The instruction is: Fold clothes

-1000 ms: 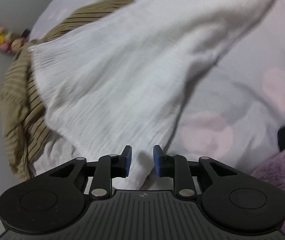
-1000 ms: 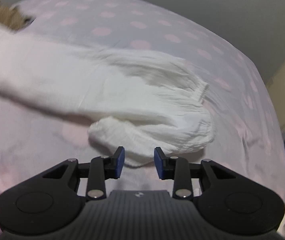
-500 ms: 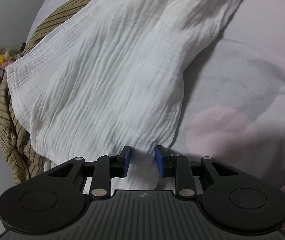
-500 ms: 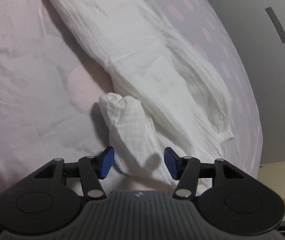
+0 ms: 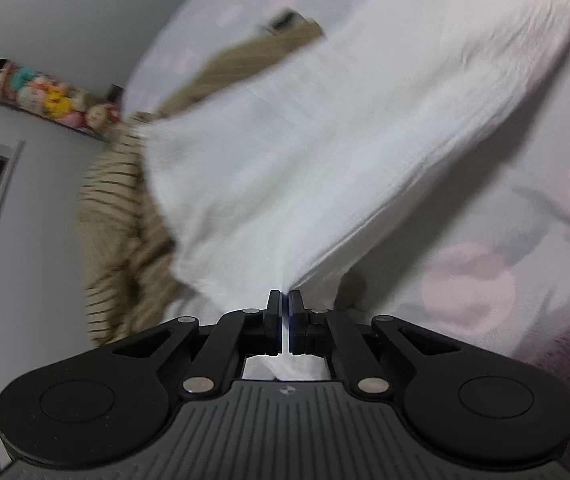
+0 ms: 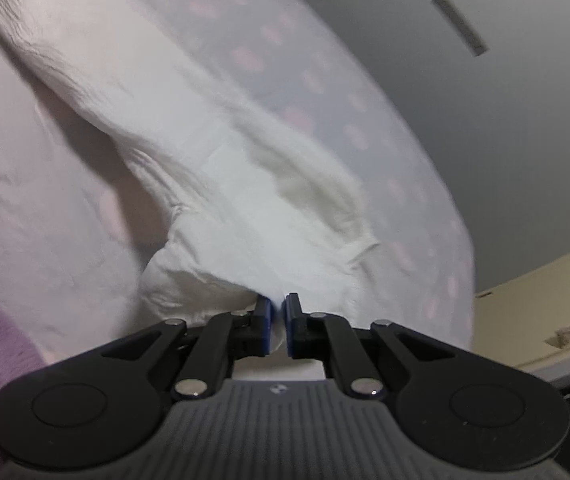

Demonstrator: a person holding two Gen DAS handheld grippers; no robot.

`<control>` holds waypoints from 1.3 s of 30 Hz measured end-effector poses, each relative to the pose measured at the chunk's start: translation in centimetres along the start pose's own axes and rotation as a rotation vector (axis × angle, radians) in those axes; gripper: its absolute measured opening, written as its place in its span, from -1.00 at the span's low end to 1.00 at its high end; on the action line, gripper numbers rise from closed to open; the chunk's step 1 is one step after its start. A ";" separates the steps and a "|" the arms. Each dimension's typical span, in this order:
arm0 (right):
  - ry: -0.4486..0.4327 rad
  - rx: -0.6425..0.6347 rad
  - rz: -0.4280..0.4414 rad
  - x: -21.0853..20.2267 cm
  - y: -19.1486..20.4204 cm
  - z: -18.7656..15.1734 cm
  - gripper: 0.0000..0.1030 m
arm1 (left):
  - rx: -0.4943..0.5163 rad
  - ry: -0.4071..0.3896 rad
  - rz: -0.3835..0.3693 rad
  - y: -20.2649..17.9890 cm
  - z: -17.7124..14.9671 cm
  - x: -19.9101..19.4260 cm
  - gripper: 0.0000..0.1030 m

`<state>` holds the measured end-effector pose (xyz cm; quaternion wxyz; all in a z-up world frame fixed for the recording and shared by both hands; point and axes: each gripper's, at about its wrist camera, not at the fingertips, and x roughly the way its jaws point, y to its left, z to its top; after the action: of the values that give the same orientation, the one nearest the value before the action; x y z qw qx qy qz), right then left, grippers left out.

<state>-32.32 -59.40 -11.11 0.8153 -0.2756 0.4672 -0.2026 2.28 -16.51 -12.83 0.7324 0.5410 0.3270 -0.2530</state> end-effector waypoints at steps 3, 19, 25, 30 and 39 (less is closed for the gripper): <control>-0.029 0.033 -0.055 -3.5 0.0 -0.7 -0.86 | -0.043 -0.036 0.032 1.1 -0.7 -2.8 -0.98; -0.011 0.190 -0.091 -12.3 1.8 -7.7 -0.87 | -0.169 -0.109 0.064 1.3 -6.7 -10.8 -1.00; -0.033 0.220 -0.082 -12.2 2.1 -7.4 -0.86 | -0.041 -0.123 0.015 -0.3 -6.6 -10.4 -0.91; -0.019 0.213 -0.077 -11.9 2.5 -7.2 -0.86 | -0.060 -0.137 -0.062 0.6 -7.9 -8.7 -0.66; 0.066 0.172 -0.077 -10.1 2.3 -4.8 -0.86 | 0.124 -0.109 -0.199 -1.2 -12.7 -5.2 -0.28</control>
<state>-41.19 -53.01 -8.01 0.8117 -0.2155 0.4638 -0.2820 -4.59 -4.64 -12.20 0.6856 0.5355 0.3227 -0.3730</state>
